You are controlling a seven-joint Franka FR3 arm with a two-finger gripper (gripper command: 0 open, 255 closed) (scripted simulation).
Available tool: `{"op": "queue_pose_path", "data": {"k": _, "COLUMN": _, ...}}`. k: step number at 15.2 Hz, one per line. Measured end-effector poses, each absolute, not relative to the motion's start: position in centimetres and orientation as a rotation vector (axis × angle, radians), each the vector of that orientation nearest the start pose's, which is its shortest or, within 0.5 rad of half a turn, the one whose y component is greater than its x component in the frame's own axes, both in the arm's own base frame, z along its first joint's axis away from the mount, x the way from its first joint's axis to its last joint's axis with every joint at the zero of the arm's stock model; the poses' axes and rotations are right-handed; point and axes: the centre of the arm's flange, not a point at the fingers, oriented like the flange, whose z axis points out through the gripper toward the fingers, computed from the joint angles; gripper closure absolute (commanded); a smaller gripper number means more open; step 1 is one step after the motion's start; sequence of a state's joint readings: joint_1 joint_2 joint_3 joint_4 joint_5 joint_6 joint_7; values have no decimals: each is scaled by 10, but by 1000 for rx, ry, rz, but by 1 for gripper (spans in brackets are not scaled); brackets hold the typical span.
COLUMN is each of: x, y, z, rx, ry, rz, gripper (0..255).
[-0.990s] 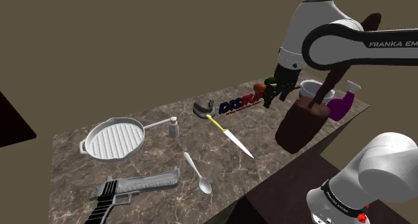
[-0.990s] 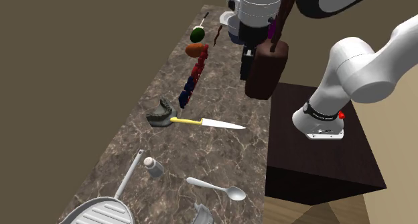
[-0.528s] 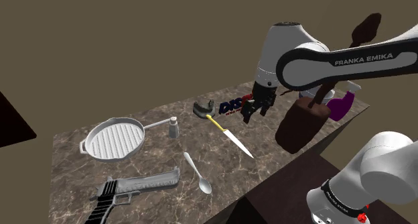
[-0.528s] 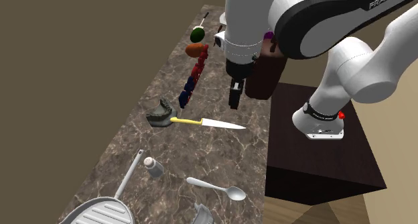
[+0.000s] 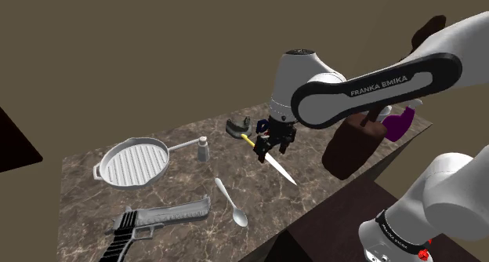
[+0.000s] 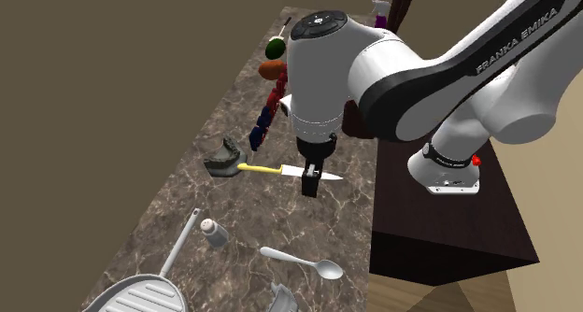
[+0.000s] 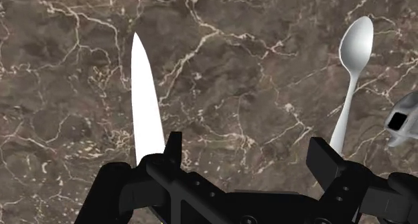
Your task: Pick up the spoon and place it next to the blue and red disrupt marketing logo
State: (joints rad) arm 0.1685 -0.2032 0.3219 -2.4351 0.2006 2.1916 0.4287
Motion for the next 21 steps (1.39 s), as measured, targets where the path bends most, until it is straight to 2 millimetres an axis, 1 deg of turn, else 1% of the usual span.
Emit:
{"op": "queue_pose_path", "data": {"k": 4, "x": 407, "y": 258, "z": 346, "rx": -3043, "ry": 101, "rz": 154, "gripper": 0}}
{"op": "queue_pose_path", "data": {"k": 5, "x": 412, "y": 270, "z": 340, "rx": -3036, "ry": 99, "rz": 159, "gripper": 0}}
{"op": "queue_pose_path", "data": {"k": 7, "x": 413, "y": 290, "z": 321, "rx": -3022, "ry": 99, "rz": 171, "gripper": 0}}
{"op": "queue_pose_path", "data": {"k": 10, "x": 422, "y": 323, "z": 304, "rx": -3000, "ry": 97, "rz": 187, "gripper": 0}}
{"op": "queue_pose_path", "data": {"k": 11, "x": 428, "y": 329, "z": 299, "rx": -2993, "ry": 97, "rz": 193, "gripper": 0}}
{"op": "queue_pose_path", "data": {"k": 12, "x": 430, "y": 341, "z": 293, "rx": -2986, "ry": 96, "rz": 199, "gripper": 0}}
{"op": "queue_pose_path", "data": {"k": 13, "x": 429, "y": 348, "z": 288, "rx": -2982, "ry": 96, "rz": 203, "gripper": 0}}
{"op": "queue_pose_path", "data": {"k": 17, "x": 428, "y": 357, "z": 268, "rx": -2978, "ry": 97, "rz": 206, "gripper": 0}}
{"op": "queue_pose_path", "data": {"k": 21, "x": 425, "y": 360, "z": 248, "rx": -2977, "ry": 97, "rz": 207, "gripper": 0}}
